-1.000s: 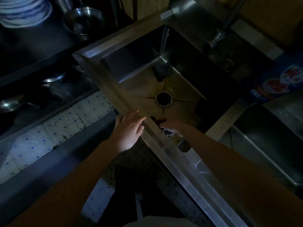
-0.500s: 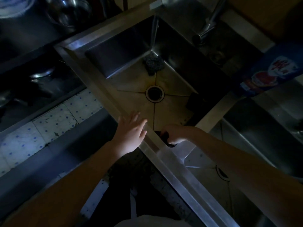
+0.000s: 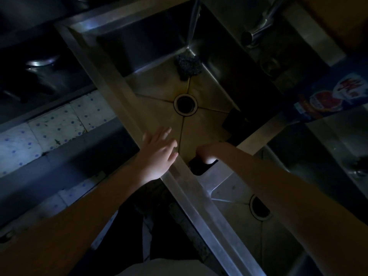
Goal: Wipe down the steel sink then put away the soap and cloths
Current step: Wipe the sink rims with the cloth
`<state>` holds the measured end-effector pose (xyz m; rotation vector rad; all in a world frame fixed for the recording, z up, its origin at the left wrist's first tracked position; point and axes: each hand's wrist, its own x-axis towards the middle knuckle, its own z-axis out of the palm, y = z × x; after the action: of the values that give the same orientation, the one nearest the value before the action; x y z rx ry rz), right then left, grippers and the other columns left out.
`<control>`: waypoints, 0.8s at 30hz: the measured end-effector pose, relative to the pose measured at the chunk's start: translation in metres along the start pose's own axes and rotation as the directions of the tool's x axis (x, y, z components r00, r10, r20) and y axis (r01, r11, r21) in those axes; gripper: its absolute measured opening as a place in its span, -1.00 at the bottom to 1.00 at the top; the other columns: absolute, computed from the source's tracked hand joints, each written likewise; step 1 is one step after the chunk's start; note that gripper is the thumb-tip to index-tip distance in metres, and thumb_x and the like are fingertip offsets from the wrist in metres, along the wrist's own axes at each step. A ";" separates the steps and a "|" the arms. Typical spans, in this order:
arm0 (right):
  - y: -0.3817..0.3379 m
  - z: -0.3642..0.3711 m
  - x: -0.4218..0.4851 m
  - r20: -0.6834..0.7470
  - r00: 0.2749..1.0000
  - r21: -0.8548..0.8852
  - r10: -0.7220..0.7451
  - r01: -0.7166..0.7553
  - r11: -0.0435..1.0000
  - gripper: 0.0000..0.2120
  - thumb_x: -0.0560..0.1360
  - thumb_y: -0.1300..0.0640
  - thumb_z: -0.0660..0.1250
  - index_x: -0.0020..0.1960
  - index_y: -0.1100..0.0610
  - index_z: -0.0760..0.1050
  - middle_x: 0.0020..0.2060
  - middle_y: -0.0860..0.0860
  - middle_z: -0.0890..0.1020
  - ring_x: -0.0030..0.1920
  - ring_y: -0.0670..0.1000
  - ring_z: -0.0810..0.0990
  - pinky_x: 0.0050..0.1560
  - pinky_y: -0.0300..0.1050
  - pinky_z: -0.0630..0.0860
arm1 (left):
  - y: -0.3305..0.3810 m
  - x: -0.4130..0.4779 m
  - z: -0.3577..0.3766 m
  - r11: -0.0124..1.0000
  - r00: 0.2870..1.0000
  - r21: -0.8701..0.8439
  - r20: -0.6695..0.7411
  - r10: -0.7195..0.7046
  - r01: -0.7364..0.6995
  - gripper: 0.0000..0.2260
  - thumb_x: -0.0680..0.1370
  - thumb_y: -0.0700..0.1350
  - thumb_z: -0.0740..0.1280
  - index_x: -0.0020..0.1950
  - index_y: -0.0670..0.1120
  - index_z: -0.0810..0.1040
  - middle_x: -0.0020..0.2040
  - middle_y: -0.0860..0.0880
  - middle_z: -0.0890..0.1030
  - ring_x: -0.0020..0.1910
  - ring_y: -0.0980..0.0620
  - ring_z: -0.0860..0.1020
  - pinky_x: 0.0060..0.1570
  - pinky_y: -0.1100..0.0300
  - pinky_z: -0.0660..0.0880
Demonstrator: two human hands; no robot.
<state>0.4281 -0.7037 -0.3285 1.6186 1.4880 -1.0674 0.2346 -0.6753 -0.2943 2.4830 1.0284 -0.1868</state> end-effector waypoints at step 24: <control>0.024 -0.001 0.024 0.102 0.976 0.096 -0.193 0.183 0.978 -0.69 0.59 0.21 0.19 0.30 0.25 0.47 0.23 0.18 0.54 0.06 0.04 0.50 -0.06 -0.19 0.35 | 0.015 0.007 0.013 0.998 0.994 -0.061 -0.109 0.000 -0.006 -0.81 0.53 -0.06 0.29 0.11 -0.08 0.54 0.38 -0.12 0.39 0.36 -0.09 0.35 0.28 -0.16 0.19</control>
<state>0.4519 -0.6951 -0.3505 1.4719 1.5629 -1.3214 0.2507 -0.6859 -0.3023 2.4619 1.0581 -0.0177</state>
